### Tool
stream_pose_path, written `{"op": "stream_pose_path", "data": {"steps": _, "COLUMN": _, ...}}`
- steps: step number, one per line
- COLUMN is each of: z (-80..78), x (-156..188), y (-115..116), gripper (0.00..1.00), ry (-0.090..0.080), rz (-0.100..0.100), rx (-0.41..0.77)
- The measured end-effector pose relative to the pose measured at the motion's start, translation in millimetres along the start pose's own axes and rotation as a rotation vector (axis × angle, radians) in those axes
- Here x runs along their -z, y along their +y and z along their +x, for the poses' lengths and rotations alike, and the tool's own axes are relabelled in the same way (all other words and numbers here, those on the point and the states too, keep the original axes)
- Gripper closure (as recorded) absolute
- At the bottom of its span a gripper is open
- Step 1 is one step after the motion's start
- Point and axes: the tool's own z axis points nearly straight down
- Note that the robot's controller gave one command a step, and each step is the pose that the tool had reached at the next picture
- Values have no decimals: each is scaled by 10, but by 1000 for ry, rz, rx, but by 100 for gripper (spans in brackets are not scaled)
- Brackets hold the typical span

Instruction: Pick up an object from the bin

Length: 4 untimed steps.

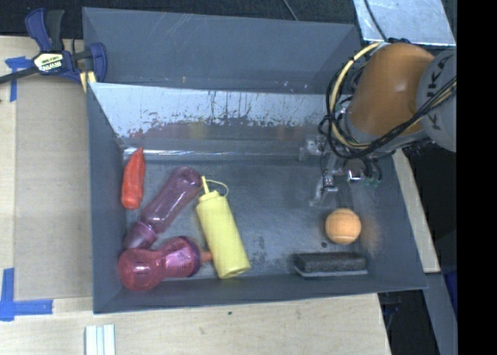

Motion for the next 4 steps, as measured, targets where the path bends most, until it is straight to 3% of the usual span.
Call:
{"op": "stream_pose_path", "data": {"steps": 1, "z": 109, "x": -137, "y": -110, "gripper": 0, "ry": -8, "rz": -1, "rx": 17}}
{"op": "stream_pose_path", "data": {"steps": 2, "z": 256, "x": -310, "y": -244, "gripper": 0, "ry": 5, "rz": 1, "rx": -2}}
{"op": "stream_pose_path", "data": {"steps": 3, "z": 234, "x": -343, "y": -174, "gripper": 0, "ry": 1, "rz": -1, "rx": -10}}
{"op": "stream_pose_path", "data": {"steps": 4, "z": 211, "x": -271, "y": -192, "gripper": 0, "ry": 5, "rz": 0, "rx": 95}}
